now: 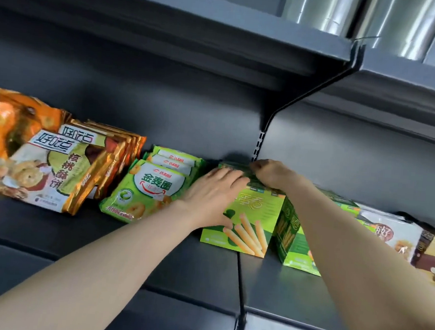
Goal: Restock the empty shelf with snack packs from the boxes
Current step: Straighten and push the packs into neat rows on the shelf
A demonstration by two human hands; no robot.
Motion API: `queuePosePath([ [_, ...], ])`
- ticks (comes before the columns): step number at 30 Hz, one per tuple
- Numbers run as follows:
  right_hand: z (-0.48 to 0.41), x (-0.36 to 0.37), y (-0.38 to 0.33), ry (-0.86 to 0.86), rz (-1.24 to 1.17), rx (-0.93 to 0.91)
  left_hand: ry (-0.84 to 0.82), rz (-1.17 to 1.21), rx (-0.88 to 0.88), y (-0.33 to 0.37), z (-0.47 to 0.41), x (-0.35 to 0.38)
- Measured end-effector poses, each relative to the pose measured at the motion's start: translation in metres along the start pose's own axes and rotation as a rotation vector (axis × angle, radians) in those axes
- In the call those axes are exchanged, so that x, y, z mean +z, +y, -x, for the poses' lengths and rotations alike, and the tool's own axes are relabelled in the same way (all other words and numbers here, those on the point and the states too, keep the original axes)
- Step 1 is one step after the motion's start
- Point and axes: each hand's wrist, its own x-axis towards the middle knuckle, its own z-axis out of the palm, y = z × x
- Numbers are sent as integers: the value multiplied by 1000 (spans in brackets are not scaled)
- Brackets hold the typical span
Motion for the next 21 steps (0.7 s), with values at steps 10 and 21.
queuePosePath([
  [10,-18,-3,-12,-92,-17,36,-19,-65,-4,1,-2,6],
  [21,-18,8,0,-96,61,-12,-107,147,-177,-2,-10,5],
])
